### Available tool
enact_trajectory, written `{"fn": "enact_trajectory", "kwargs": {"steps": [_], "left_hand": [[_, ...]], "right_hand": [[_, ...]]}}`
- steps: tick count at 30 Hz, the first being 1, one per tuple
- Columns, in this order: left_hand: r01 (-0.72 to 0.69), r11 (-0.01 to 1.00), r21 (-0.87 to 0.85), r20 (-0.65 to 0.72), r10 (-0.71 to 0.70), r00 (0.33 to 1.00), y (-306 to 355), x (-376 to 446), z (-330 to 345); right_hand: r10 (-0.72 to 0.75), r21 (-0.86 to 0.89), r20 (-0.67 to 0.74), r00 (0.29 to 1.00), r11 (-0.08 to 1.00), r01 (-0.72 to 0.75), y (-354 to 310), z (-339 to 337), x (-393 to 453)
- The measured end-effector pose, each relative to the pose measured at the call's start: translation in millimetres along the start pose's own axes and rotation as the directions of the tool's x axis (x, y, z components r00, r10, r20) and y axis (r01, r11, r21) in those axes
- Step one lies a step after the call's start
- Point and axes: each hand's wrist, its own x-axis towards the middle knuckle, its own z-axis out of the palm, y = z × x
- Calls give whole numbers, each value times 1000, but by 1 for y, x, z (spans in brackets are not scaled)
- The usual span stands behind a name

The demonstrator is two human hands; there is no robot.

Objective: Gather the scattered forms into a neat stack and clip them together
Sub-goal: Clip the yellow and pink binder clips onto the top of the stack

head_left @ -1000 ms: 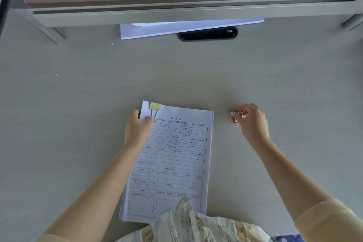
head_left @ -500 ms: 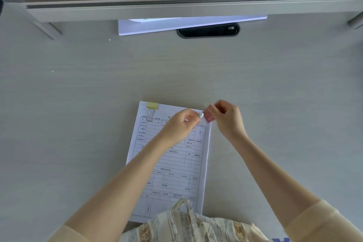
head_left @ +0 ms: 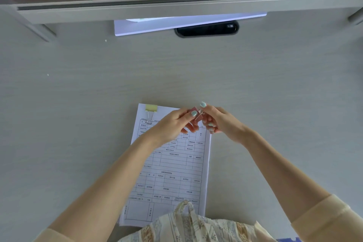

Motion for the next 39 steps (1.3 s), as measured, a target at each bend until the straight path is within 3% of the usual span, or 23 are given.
{"fn": "enact_trajectory", "kwargs": {"steps": [3, 5, 7, 9, 11, 15, 21, 24, 26, 28, 35, 39], "left_hand": [[5, 999, 53, 67, -8, 998, 5, 3, 0], [12, 975, 220, 52, -24, 998, 4, 11, -5], [59, 804, 591, -20, -59, 998, -1, 21, -14], [137, 586, 799, -118, -71, 990, -6, 27, -22], [174, 520, 836, -170, -56, 984, -8, 30, -26], [138, 475, 869, -139, -33, 990, -9, 32, -31], [56, 532, 845, -1, -102, 995, -6, 22, -30], [13, 559, 829, 26, -61, 998, 0, 15, -29], [-7, 581, 814, 41, -45, 998, 5, 11, -29], [-24, 590, 807, 60, -41, 997, 9, 8, -28], [-24, 663, 748, 120, -100, 988, 28, 0, -27], [-26, 728, 685, 137, -94, 986, 33, -6, -32]], "right_hand": [[31, 60, 7, 999, 998, -32, -1, 1, 2], [34, 42, -62, 997, 999, -31, -1, 2, 5], [37, 3, -142, 989, 999, -37, 3, 1, 7], [52, -47, -174, 983, 997, -61, 8, -1, 6], [82, -58, -161, 984, 994, -92, 16, -4, 5], [108, -28, -86, 990, 994, -110, 26, 0, 0], [15, -53, -83, 996, 998, -19, 19, -6, -2], [-42, -271, -123, 992, 963, 7, -1, -16, -1], [-59, -532, -96, 994, 846, -1, -18, -24, -1], [-89, -674, -14, 996, 737, 56, -33, -30, -3], [-76, -856, 182, 980, 478, 196, -65, -23, -11], [-82, -887, 215, 973, 400, 230, -71, -19, -10]]}}
